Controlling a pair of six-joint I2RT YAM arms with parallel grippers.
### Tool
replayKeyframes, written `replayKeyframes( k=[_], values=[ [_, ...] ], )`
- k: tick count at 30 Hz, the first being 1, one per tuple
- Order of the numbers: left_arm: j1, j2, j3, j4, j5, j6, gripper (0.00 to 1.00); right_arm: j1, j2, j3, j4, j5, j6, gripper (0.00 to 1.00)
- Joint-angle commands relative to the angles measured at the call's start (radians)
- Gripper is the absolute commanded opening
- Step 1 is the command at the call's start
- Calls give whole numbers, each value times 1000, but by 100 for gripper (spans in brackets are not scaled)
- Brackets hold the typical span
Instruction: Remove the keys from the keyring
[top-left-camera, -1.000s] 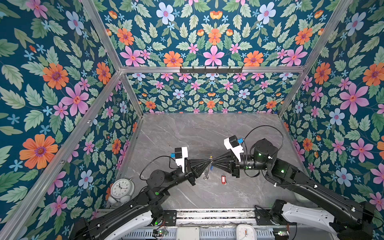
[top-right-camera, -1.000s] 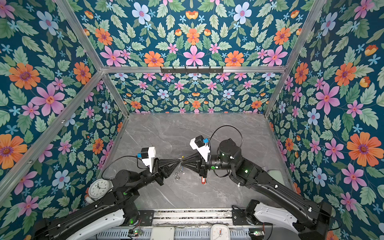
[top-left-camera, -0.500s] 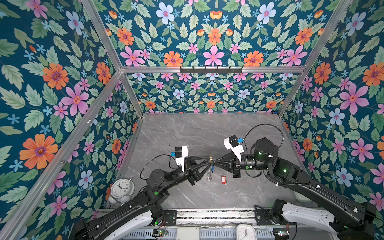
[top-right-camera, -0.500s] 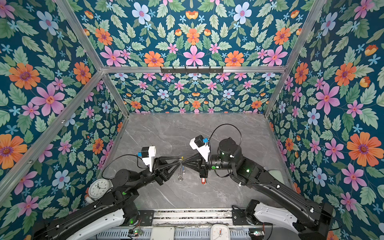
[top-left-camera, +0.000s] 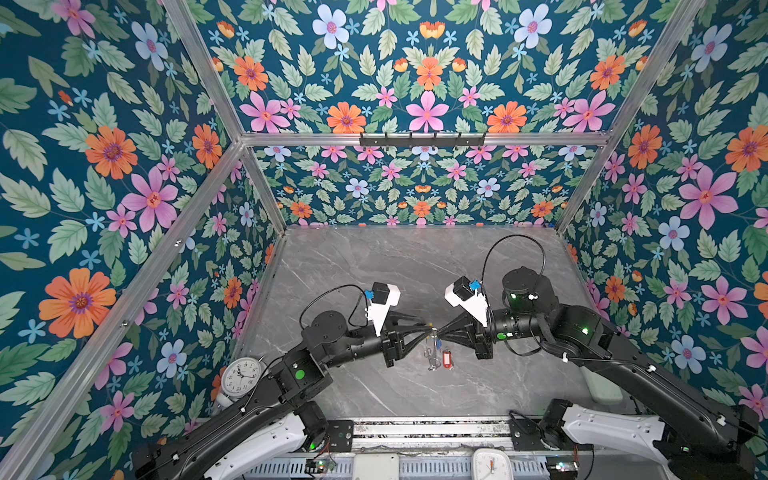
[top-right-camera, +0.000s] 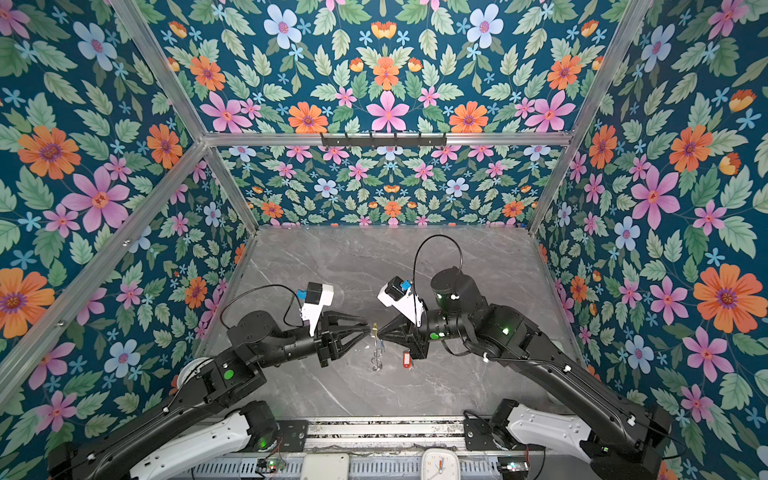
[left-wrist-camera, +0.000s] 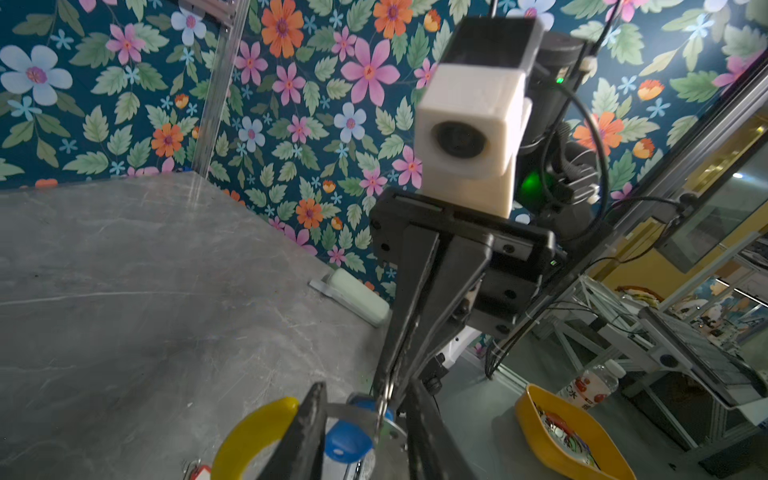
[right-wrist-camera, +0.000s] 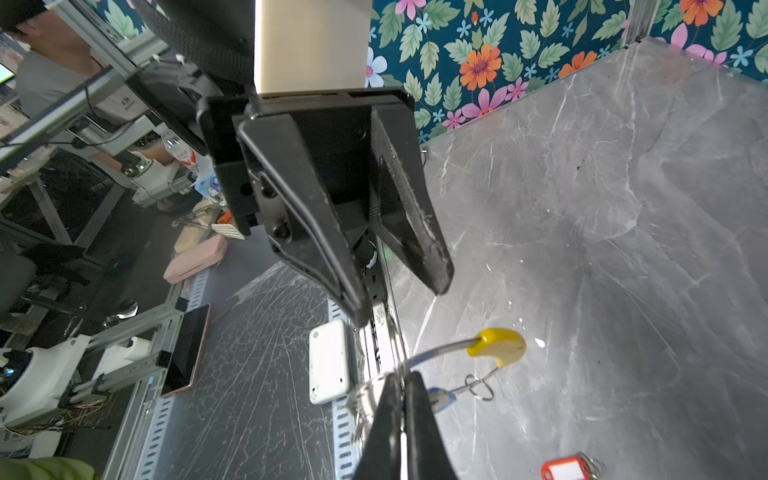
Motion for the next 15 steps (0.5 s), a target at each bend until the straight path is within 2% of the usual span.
replayKeyframes(
  k=[1, 15],
  values=[
    [0, 20, 36, -98, 45, 48, 34, 1, 10, 21, -63, 12, -41, 0],
    [0, 73, 57, -70, 99, 47, 24, 1, 42, 54, -100, 28, -54, 0]
  ],
)
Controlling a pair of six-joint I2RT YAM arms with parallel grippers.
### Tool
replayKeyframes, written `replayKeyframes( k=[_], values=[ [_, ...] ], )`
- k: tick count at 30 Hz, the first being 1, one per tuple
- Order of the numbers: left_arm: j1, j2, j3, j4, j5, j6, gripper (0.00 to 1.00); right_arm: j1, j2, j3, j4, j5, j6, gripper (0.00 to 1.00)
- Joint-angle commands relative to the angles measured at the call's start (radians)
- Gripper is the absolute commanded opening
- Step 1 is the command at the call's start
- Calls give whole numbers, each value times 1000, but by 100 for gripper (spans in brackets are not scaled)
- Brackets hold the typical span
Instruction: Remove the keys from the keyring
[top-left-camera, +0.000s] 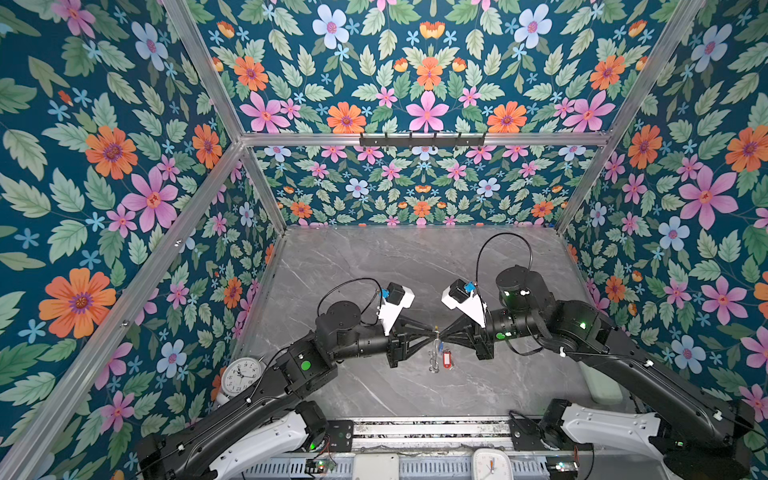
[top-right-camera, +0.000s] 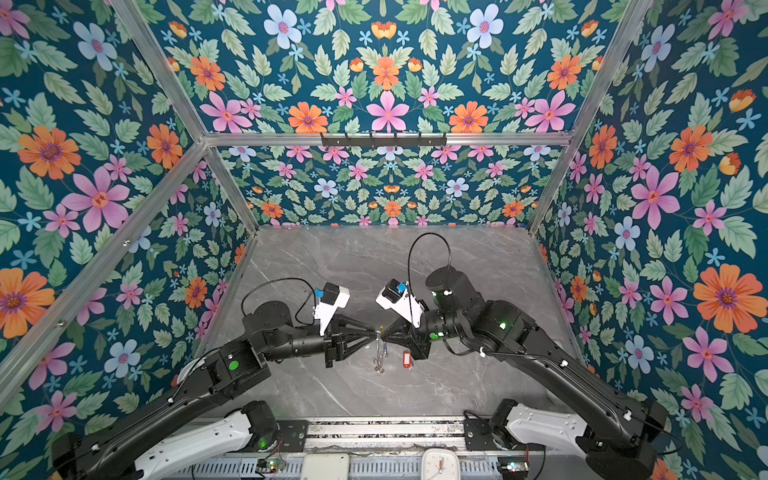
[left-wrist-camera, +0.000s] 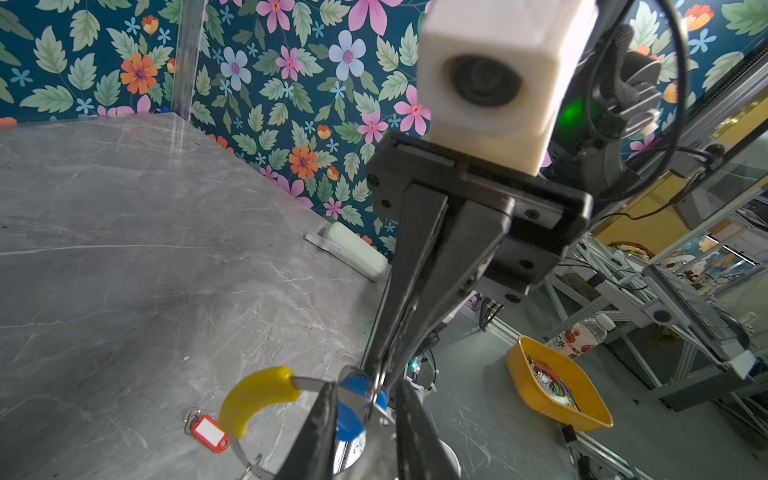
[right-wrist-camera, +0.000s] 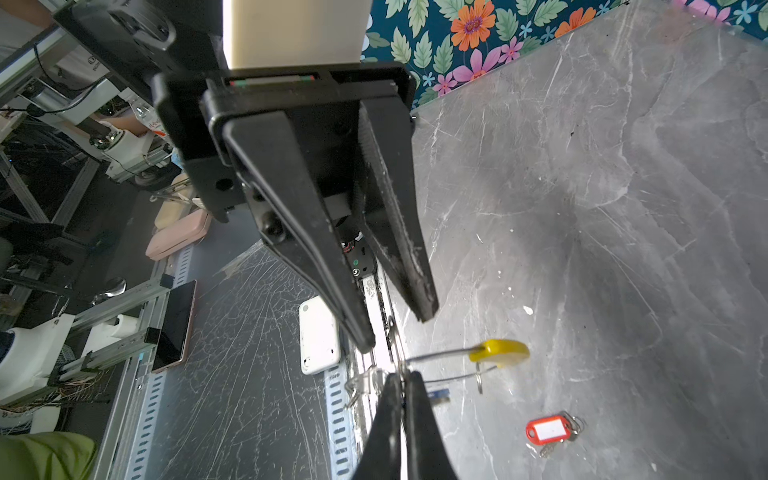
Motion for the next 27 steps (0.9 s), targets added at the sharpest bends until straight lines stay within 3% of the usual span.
replayKeyframes(
  k=[1, 15, 19, 21, 25, 27],
  values=[
    [0, 7, 9, 33, 24, 14, 22, 1, 8, 7, 0, 2, -10, 0],
    [1, 31, 2, 79, 45, 11, 0, 1, 22, 12, 31, 14, 4, 0],
    [0, 14, -26, 128, 11, 9, 0, 1, 17, 5, 72, 18, 28, 0],
    [0, -11, -56, 181, -15, -3, 0, 1, 6, -6, 104, 26, 41, 6],
    [0, -68, -111, 288, -84, -23, 0, 2, -56, -68, 231, 60, 88, 33],
    [0, -100, -149, 351, -122, -33, 0, 4, -94, -112, 307, 76, 114, 38]
  ],
)
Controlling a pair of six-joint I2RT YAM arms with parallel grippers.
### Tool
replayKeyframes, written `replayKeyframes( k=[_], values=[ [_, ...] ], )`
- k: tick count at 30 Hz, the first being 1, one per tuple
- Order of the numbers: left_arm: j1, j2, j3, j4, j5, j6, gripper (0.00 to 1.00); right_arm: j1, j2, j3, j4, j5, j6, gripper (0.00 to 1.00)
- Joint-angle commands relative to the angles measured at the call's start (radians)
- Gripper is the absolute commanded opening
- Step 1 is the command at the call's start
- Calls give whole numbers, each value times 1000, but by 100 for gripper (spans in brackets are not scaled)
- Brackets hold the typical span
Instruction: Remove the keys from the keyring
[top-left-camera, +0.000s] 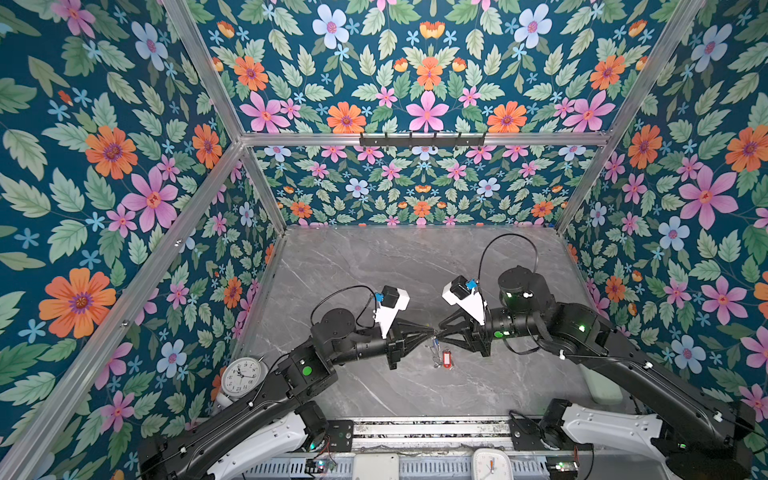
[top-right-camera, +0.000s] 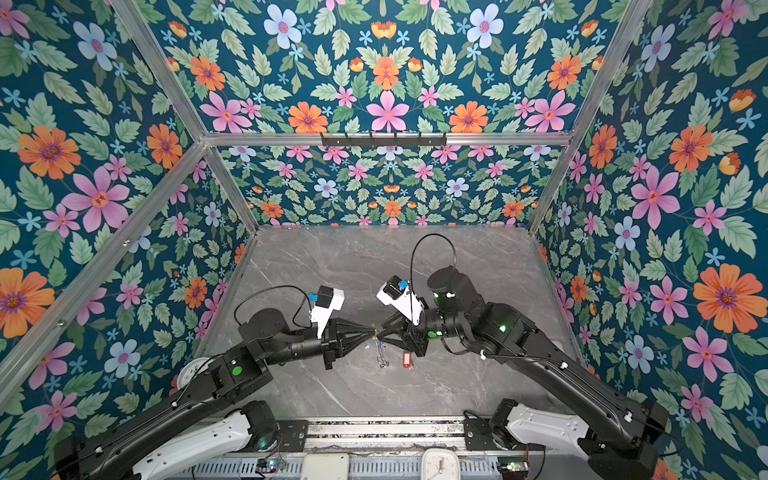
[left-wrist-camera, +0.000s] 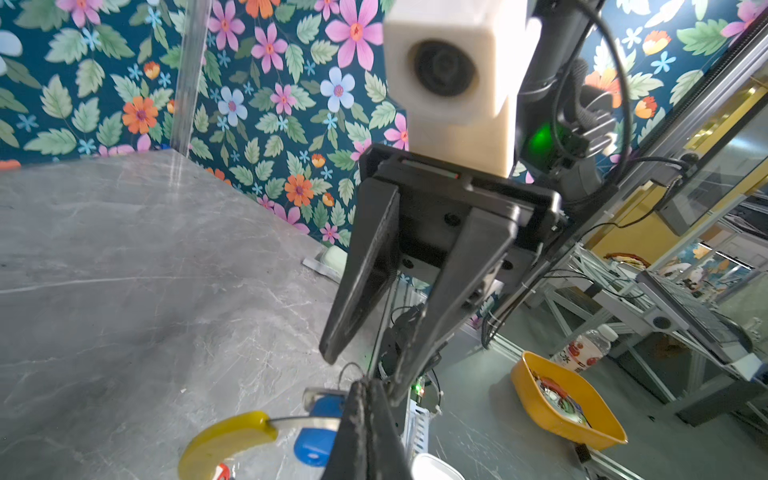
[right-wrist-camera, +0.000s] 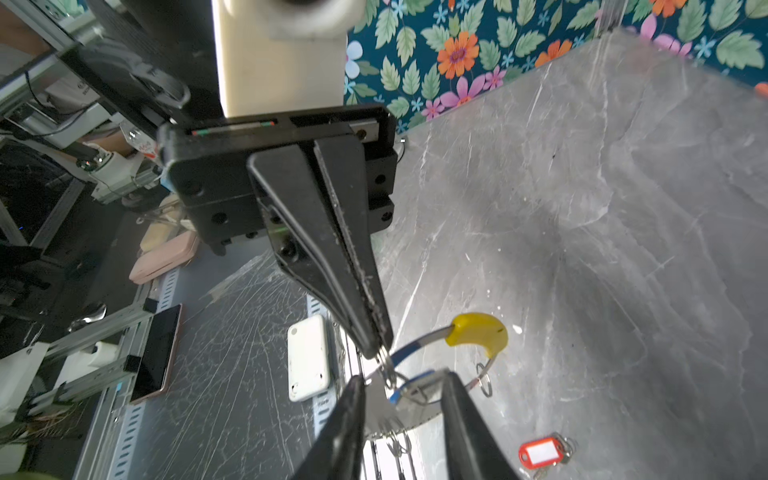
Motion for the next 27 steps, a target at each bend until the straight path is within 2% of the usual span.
replayKeyframes(
  k=[1, 4, 8, 20, 24, 27],
  values=[
    [0, -41, -39, 171, -87, -23, 0, 6, -56, -55, 202, 56, 64, 40],
    [0, -77, -97, 267, -129, -38, 0, 47, -116, -138, 314, 145, 78, 41],
    [0, -87, -140, 352, -130, -59, 0, 100, -136, -210, 410, 227, 78, 41],
    [0, -86, -163, 398, -120, -80, 0, 121, -61, -251, 510, 223, 94, 41],
    [0, -80, -165, 406, -121, -84, 0, 121, -50, -243, 510, 234, 92, 37],
    [1, -83, -168, 410, -130, -85, 0, 123, -46, -235, 499, 236, 91, 26]
  ],
)
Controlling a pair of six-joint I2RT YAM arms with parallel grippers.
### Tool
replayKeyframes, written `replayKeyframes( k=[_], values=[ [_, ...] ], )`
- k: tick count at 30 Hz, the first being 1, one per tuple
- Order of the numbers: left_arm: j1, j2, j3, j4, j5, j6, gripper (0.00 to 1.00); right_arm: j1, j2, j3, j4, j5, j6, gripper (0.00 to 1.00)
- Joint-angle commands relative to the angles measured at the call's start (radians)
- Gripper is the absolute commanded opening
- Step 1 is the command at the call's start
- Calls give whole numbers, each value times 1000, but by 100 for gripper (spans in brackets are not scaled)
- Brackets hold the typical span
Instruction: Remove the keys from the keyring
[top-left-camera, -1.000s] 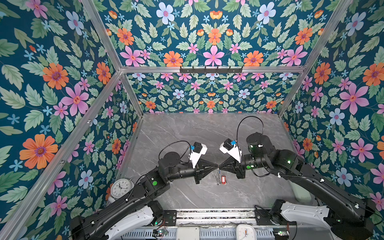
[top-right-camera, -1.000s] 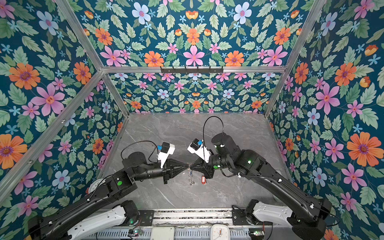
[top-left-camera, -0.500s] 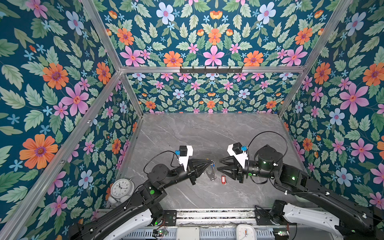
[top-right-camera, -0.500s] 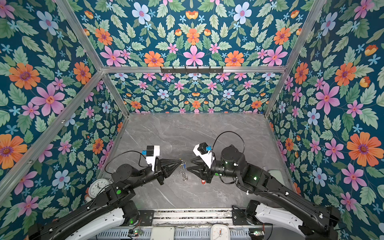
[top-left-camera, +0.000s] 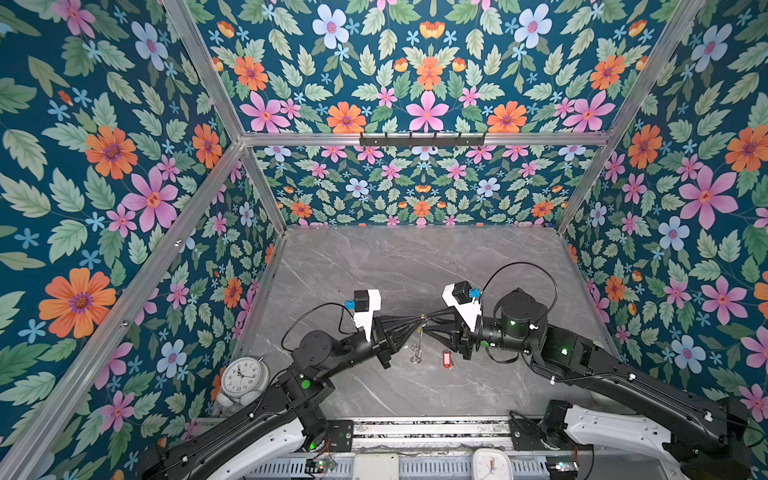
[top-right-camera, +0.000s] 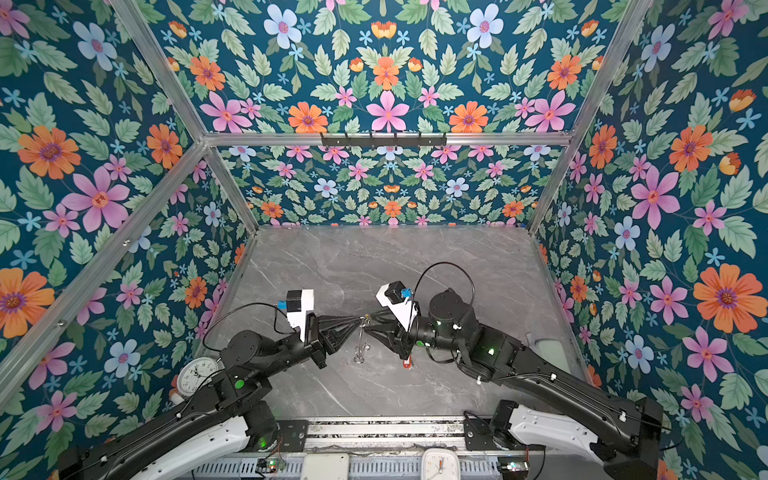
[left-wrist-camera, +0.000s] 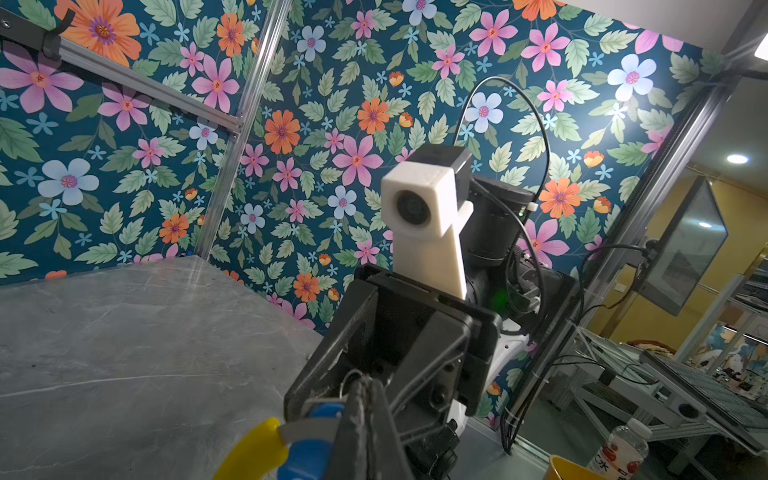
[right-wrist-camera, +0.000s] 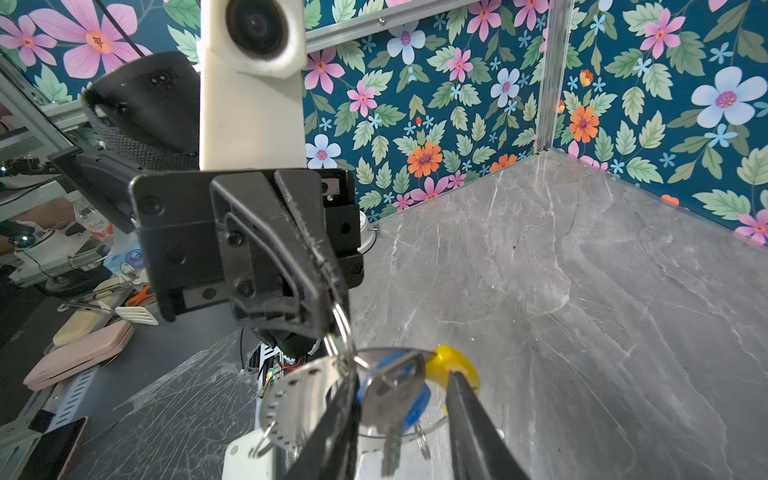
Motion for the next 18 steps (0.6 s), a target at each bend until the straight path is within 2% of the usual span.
replayKeyframes(
  k=[1, 6, 18],
  values=[
    [0, -7, -3, 58, -9, -9, 0, 4, 4, 12, 22, 13, 7, 23],
    [0, -25, -19, 88, -47, -28, 0, 11, 8, 14, 8, 15, 0, 1],
    [-2, -33, -63, 161, -127, -68, 0, 61, 37, 32, -24, 28, -30, 0]
  ],
)
